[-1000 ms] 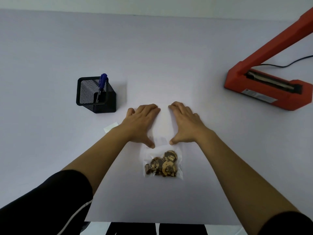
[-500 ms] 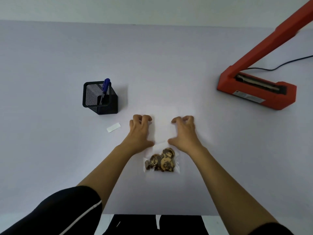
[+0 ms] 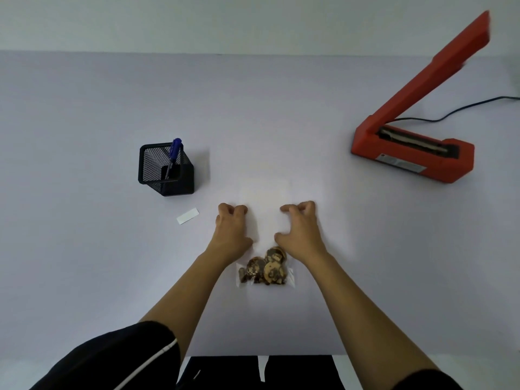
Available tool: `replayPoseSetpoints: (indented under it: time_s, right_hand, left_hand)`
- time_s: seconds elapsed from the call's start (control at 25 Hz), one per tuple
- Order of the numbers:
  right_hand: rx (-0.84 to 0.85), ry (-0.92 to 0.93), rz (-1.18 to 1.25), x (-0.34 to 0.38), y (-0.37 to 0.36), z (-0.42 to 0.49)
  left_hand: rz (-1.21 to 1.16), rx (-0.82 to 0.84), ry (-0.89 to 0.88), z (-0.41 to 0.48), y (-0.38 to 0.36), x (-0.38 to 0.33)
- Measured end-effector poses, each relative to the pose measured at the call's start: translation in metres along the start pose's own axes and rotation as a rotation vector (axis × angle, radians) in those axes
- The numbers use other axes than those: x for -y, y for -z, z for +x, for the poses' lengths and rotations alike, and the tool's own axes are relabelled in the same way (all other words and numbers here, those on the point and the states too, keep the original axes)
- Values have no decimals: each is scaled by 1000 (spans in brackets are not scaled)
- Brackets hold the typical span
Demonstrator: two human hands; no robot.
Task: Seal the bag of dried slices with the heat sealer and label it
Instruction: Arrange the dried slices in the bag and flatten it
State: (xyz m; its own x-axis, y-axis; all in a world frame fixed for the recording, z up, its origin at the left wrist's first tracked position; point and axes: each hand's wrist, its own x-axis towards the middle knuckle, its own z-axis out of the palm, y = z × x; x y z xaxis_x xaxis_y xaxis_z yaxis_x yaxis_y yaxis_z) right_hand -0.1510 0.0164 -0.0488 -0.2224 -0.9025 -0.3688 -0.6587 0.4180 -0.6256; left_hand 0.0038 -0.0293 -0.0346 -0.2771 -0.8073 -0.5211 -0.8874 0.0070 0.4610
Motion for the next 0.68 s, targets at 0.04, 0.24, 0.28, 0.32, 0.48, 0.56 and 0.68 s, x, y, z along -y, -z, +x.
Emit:
replayPoseSetpoints:
  time_s: [0.04, 0.24, 0.28, 0.32, 0.48, 0.56, 0.68]
  right_hand:
    - [30, 9, 10, -1, 1, -1]
    - [-56, -29, 250, -9, 22, -4]
    - [-123, -33, 271, -14, 32, -3]
    - [-188, -36, 283, -20, 44, -1]
    - [-447, -66, 238, -58, 101, 7]
    - [-620, -124, 187, -84, 136, 11]
    - [-743, -272, 157, -122, 186, 20]
  left_hand:
    - [9, 10, -7, -1, 0, 0]
    - [-77, -63, -57, -5, 8, -7]
    - [-66, -120, -96, -3, 10, -14]
    - [-55, -165, -144, 0, 10, -24]
    - [-85, -181, -272, 23, 8, -81]
    - [-94, -136, -304, 37, 4, -120]
    - [-90, -6, -285, 59, -1, -182]
